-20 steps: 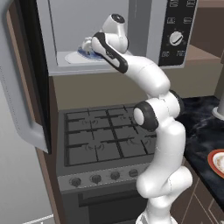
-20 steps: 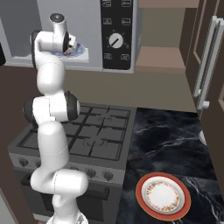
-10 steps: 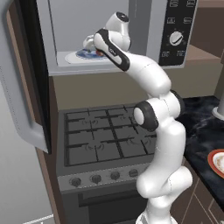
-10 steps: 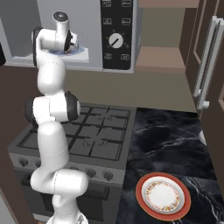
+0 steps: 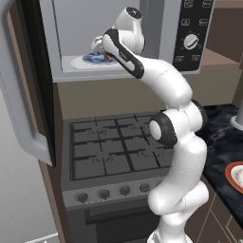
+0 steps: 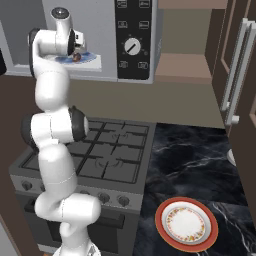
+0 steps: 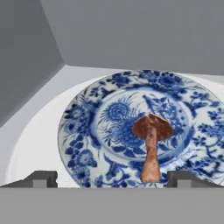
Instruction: Pick the mushroom from the counter and place it in the microwave.
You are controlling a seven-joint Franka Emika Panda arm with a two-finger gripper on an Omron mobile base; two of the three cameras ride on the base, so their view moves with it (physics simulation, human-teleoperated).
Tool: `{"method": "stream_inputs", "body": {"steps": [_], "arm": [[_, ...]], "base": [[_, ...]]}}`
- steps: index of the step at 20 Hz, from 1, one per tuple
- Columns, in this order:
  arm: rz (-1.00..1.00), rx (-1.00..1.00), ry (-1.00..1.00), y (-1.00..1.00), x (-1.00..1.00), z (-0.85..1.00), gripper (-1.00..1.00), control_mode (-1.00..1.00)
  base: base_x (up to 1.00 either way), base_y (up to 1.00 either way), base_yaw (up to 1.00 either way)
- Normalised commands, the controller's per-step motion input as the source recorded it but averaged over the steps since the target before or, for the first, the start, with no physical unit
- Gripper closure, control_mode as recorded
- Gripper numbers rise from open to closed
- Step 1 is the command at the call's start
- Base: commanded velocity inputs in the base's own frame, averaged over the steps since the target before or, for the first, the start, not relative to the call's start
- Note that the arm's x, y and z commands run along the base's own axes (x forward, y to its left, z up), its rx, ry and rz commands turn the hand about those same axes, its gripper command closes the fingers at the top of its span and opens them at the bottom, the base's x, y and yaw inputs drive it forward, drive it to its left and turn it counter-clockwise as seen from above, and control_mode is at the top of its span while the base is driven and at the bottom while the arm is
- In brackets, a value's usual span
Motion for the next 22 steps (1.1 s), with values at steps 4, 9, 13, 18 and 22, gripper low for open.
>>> {"method": "stream_inputs", "body": {"steps": [4,9,13,18,22], "arm": [[0.00,0.00,-0.05,-0.08,-1.00,0.07,-1.00,-1.00],[-0.04,0.03,-0.07,-0.31,-1.00,0.00,-1.00,-1.00],[-0.05,0.03,-0.11,-0.48,-1.00,-0.26,-1.00,-1.00],[-0.06,0.00,-0.14,-0.49,-1.00,-0.59,-1.00,-1.00],[-0.07,0.00,-0.08,-0.36,-1.00,-0.64,-1.00,-1.00]], "base": [[0.00,0.00,0.00],[0.00,0.00,0.00],[0.00,0.00,0.00],[0.00,0.00,0.00],[0.00,0.00,0.00]]}}
